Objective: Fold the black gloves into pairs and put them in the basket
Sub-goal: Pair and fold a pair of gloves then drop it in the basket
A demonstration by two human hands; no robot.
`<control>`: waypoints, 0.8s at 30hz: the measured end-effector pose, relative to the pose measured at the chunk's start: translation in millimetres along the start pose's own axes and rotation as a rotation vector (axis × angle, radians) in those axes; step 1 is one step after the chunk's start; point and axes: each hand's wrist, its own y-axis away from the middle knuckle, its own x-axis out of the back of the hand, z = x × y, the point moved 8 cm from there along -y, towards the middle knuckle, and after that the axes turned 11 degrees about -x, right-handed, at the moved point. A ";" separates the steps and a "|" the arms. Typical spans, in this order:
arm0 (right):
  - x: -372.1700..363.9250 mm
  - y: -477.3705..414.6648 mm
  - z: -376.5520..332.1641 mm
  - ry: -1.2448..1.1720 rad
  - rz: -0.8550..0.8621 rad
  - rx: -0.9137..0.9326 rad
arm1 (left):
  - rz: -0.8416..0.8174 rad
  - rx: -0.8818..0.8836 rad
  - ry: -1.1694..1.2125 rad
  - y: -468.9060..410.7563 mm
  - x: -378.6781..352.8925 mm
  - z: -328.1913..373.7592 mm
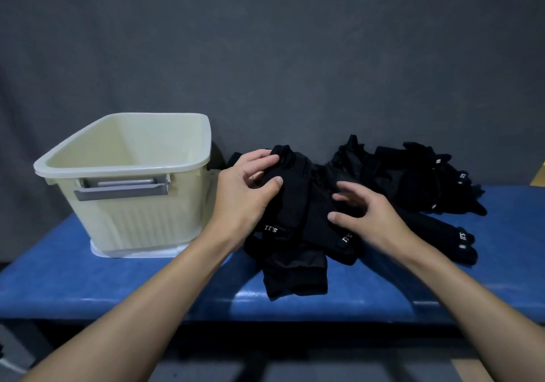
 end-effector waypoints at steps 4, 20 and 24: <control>0.8 -7.9 9.4 0.012 0.029 -0.031 | 0.001 -0.014 0.010 -0.3 -0.1 1.3; 75.6 1.4 -13.1 -0.291 0.390 0.121 | 0.085 -0.045 0.102 -12.8 1.6 16.8; 99.6 -0.4 13.8 -0.176 0.474 -0.006 | 0.087 -0.043 0.125 -11.5 -6.0 19.8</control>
